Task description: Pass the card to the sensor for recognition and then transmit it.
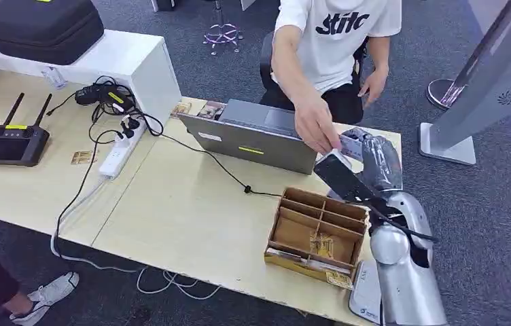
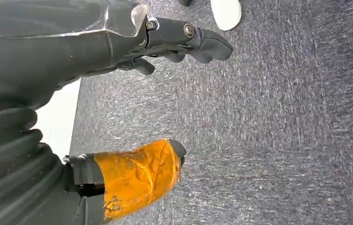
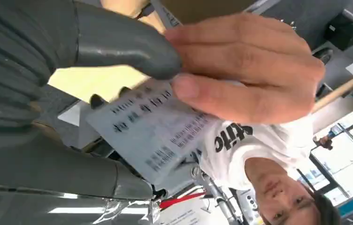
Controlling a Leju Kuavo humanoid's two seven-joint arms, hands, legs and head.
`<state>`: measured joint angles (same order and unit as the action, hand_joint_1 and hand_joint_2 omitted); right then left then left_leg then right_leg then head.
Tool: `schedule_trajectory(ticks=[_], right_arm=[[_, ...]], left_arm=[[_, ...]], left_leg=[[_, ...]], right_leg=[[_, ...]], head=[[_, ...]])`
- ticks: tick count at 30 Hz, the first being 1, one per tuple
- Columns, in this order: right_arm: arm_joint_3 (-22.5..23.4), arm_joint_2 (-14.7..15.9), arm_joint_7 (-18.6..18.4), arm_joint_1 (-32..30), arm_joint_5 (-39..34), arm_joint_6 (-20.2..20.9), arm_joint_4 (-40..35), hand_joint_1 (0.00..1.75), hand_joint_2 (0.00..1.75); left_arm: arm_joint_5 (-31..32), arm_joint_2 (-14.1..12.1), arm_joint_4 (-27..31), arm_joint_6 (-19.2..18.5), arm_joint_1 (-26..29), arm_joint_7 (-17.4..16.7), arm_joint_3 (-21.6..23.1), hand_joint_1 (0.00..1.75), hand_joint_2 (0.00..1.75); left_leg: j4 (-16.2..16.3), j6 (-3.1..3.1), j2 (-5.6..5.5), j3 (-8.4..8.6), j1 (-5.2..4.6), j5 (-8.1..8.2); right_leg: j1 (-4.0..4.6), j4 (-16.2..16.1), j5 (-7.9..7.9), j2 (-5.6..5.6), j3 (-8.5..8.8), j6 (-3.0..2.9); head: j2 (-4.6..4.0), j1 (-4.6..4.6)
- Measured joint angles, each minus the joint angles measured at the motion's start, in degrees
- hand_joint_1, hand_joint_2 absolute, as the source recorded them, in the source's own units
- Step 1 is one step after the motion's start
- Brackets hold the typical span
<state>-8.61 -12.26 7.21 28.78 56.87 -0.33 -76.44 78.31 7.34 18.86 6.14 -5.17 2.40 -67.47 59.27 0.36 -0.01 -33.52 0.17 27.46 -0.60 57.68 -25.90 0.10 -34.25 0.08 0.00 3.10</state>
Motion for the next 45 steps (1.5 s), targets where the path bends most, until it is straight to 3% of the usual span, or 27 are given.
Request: schedule_trajectory(ticks=[7,22,26,30,33,37,45], right_arm=[[-0.1,-0.4,1.2,-0.3,-0.5,0.0,0.8,0.00,1.75],[-1.7,0.4,3.8,-6.2,-1.9,0.0,-9.3,0.00,1.75],[-3.1,3.7,6.2,-11.9,-1.7,-1.5,-14.9,0.00,1.75],[-3.3,9.2,10.5,-22.1,-1.8,-7.5,-23.1,0.00,1.75],[-3.3,12.7,12.9,-29.2,-2.8,-9.7,-29.5,0.00,1.75],[-3.5,14.8,15.6,-36.2,-2.0,-11.5,-35.8,0.00,1.75],[-10.8,17.6,12.7,-41.9,5.5,-13.5,-39.3,0.00,1.75]], left_arm=[[-0.3,0.0,0.0,0.1,0.0,-0.1,0.0,0.00,1.75],[-2.1,0.0,0.0,0.5,0.2,-0.1,-0.1,0.00,1.75],[-3.4,0.4,0.0,1.3,0.5,-0.1,-0.8,0.00,1.75],[-4.8,1.0,0.0,1.8,1.2,-0.1,-2.0,0.00,1.75],[-5.5,1.4,0.0,2.1,1.3,-0.2,-3.2,0.00,1.75],[-6.3,1.7,0.0,2.3,1.3,-0.2,-4.3,0.00,1.75],[-6.3,1.9,0.0,2.2,0.9,0.0,-5.2,0.00,1.75]], left_leg=[[0.0,0.00,-0.03,-0.02,0.00,0.00],[0.0,0.00,-0.01,-0.01,-0.01,0.00],[0.0,0.01,-0.17,0.00,-0.01,0.01],[0.0,0.19,-0.21,-0.06,-0.03,0.18],[0.0,0.19,-0.17,-0.09,-0.06,0.25],[0.0,0.22,-0.17,-0.08,-0.06,0.31],[0.0,0.18,-0.08,-0.04,-0.04,0.27]], right_leg=[[0.00,0.0,0.00,-0.02,-0.01,0.00],[0.00,0.0,0.00,-0.02,-0.03,0.00],[0.00,-0.1,-0.04,-0.13,0.03,0.04],[-0.01,-0.1,-0.15,-0.17,0.05,0.19],[-0.04,-0.2,-0.16,-0.12,0.01,0.19],[-0.04,-0.2,-0.22,-0.14,0.01,0.22],[-0.03,-0.2,-0.21,-0.10,0.04,0.21]], head=[[0.00,0.00],[0.00,0.00],[0.00,0.02],[0.00,0.00],[0.00,0.02],[0.00,0.02],[0.00,0.00]])
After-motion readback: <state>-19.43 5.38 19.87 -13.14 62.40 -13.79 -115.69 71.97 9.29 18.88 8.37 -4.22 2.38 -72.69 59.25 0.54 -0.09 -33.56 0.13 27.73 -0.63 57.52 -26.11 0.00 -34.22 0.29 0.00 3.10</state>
